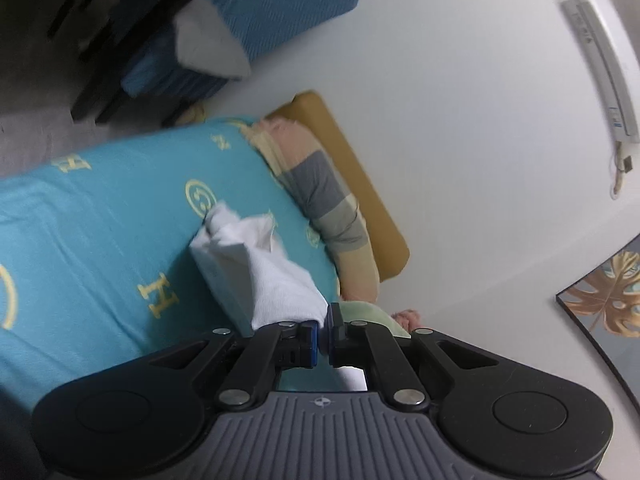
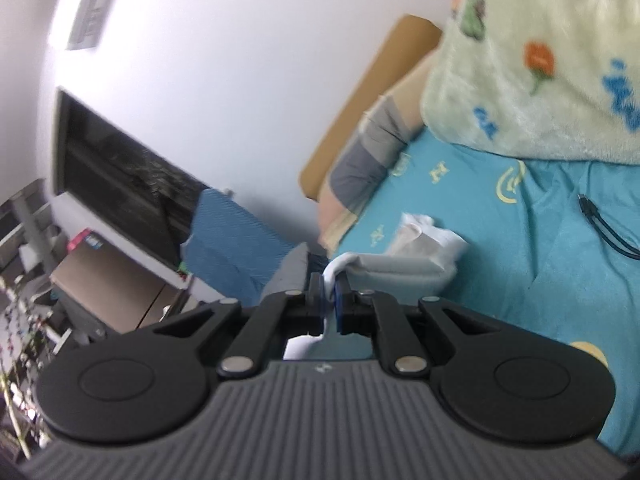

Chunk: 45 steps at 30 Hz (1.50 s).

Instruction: Fold clothes

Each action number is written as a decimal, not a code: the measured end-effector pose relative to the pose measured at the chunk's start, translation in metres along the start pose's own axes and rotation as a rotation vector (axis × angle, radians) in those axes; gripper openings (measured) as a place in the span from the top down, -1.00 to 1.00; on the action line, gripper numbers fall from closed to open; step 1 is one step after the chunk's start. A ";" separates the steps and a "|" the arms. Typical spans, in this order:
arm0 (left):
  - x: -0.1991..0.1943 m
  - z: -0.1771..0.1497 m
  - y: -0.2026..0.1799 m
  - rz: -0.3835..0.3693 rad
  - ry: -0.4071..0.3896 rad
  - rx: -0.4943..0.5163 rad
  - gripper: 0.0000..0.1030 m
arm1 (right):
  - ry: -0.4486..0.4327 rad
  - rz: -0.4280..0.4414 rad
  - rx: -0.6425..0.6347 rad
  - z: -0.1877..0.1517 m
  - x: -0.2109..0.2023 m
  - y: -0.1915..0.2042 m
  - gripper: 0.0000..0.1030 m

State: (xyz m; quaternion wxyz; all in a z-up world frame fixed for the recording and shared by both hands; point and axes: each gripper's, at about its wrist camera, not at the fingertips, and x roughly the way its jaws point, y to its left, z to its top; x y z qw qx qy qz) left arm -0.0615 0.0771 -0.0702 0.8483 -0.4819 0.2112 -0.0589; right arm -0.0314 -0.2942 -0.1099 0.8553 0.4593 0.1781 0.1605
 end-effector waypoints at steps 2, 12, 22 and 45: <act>-0.013 -0.003 -0.005 -0.003 -0.008 0.014 0.91 | -0.016 0.005 -0.032 -0.005 -0.013 0.007 0.84; -0.072 -0.028 -0.013 -0.017 0.031 0.029 0.91 | -0.066 -0.030 -0.054 -0.031 -0.085 0.021 0.84; 0.017 0.030 -0.038 0.179 0.095 -0.018 0.84 | 0.058 -0.144 -0.038 0.027 0.007 0.041 0.83; 0.198 0.040 0.022 0.338 0.155 0.256 0.69 | 0.225 -0.341 -0.064 0.034 0.178 -0.065 0.76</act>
